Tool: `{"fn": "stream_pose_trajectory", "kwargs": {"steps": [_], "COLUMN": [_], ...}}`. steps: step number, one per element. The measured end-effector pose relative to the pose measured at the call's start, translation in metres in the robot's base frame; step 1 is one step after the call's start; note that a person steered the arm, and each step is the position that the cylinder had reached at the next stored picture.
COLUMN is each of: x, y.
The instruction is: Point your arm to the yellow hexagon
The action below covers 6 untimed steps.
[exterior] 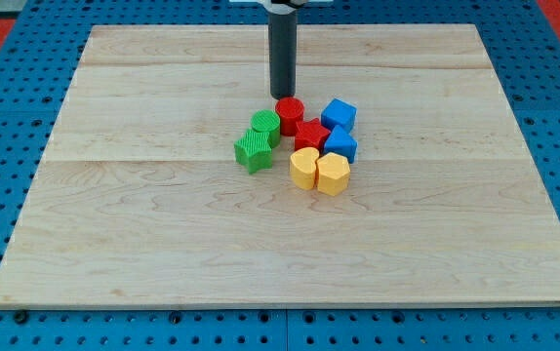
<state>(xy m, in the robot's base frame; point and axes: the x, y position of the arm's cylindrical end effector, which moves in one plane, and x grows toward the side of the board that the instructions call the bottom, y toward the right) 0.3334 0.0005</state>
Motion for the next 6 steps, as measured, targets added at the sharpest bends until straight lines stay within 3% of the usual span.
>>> {"fn": "stream_pose_trajectory", "kwargs": {"steps": [2, 3, 4, 5, 6], "x": [-0.021, -0.065, 0.002, 0.05, 0.1], "y": [0.008, 0.086, 0.124, 0.109, 0.146]}}
